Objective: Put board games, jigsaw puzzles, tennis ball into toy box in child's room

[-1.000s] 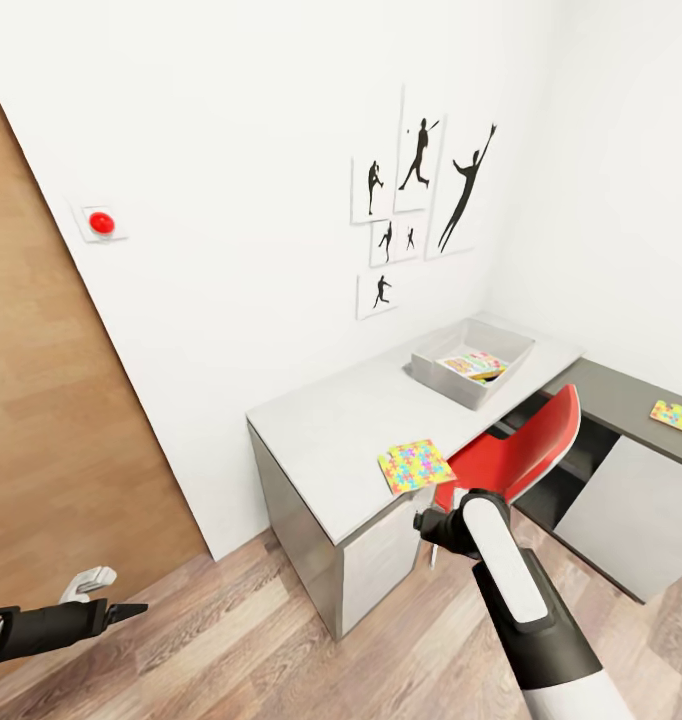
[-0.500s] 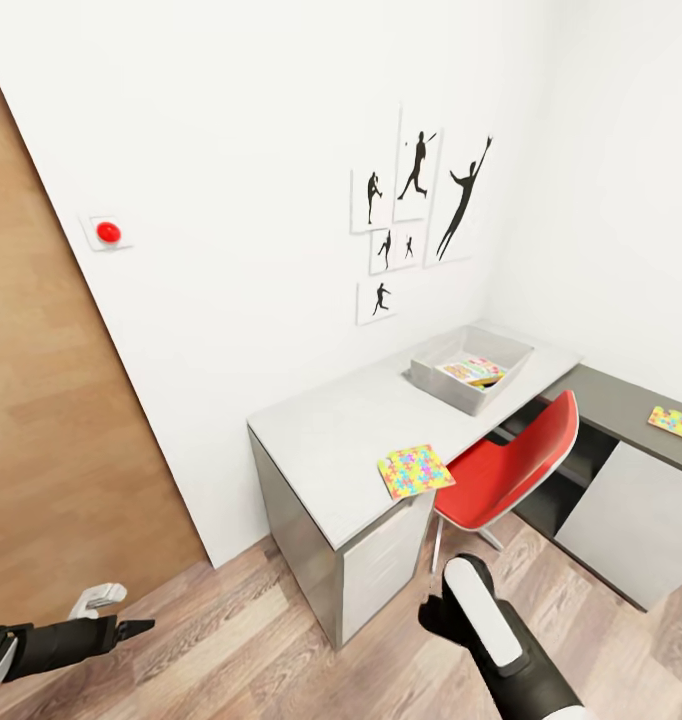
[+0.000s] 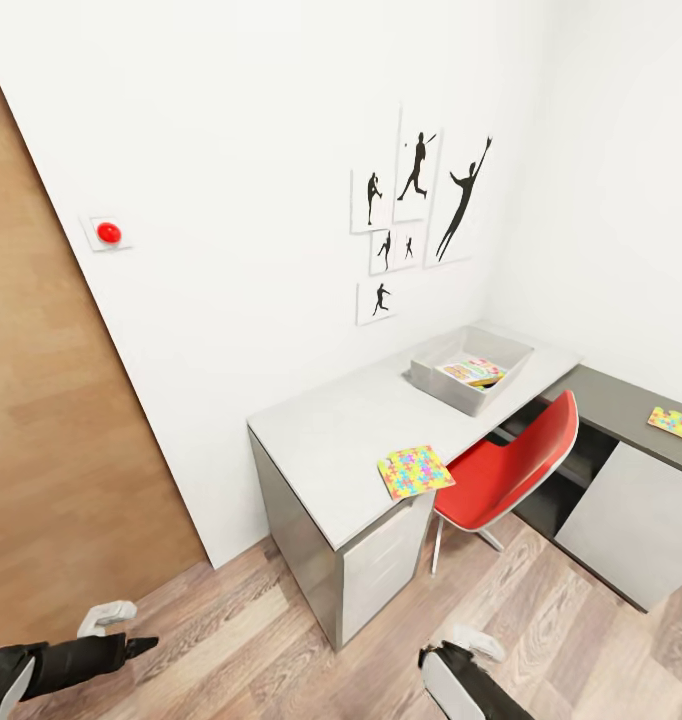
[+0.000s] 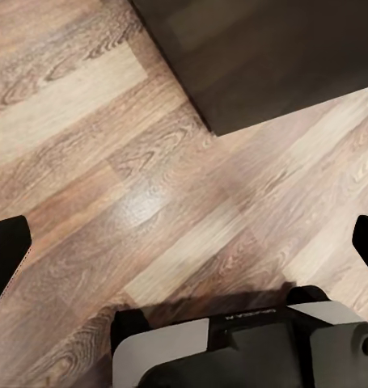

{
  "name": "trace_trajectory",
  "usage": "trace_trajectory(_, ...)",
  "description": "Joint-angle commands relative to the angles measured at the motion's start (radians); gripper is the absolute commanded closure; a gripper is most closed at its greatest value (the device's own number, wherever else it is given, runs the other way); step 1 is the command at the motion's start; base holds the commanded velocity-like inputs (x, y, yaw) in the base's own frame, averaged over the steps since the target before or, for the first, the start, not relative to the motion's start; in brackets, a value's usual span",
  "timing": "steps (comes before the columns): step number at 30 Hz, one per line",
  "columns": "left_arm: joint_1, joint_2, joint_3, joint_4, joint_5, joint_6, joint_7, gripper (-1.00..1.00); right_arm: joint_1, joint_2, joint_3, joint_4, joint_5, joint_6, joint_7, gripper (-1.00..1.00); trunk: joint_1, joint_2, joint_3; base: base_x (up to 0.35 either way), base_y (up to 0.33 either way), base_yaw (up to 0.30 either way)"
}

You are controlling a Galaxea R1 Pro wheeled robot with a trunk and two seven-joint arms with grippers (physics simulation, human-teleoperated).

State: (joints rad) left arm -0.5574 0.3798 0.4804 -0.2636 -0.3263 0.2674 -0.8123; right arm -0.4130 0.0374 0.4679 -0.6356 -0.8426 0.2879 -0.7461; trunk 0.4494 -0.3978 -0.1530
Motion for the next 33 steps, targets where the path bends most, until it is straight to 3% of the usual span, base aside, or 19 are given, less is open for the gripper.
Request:
trace_trajectory(1,-0.001,-0.009,0.009,0.011,-0.005,-0.007,0.029,-1.00,-0.001,-0.001,0.009,0.035,0.028,-0.050,0.037,-1.00,0.001,-0.002,-0.002,0.000,0.000,0.000)
trace_trajectory(7,-0.001,-0.035,0.009,0.076,-0.004,-0.075,0.167,-1.00,-0.001,0.000,0.019,0.165,0.081,-0.205,0.130,-1.00,0.001,-0.002,-0.002,0.000,0.000,0.000)
trace_trajectory(15,0.000,-0.076,0.009,0.164,-0.003,-0.192,0.337,-1.00,-0.001,-0.007,0.024,0.245,0.091,-0.296,0.149,-1.00,0.001,-0.002,-0.002,0.000,0.000,0.000)
trace_trajectory(23,0.004,-0.082,0.009,0.205,-0.004,-0.239,0.418,-1.00,-0.001,-0.006,0.025,0.266,0.092,-0.307,0.151,-1.00,0.001,-0.002,-0.002,0.000,0.000,0.000)
trace_trajectory(33,0.020,-0.098,0.009,0.230,-0.002,-0.304,0.466,-1.00,-0.001,0.004,0.022,0.270,0.092,-0.319,0.151,-1.00,0.001,-0.002,-0.002,0.000,0.000,0.000)
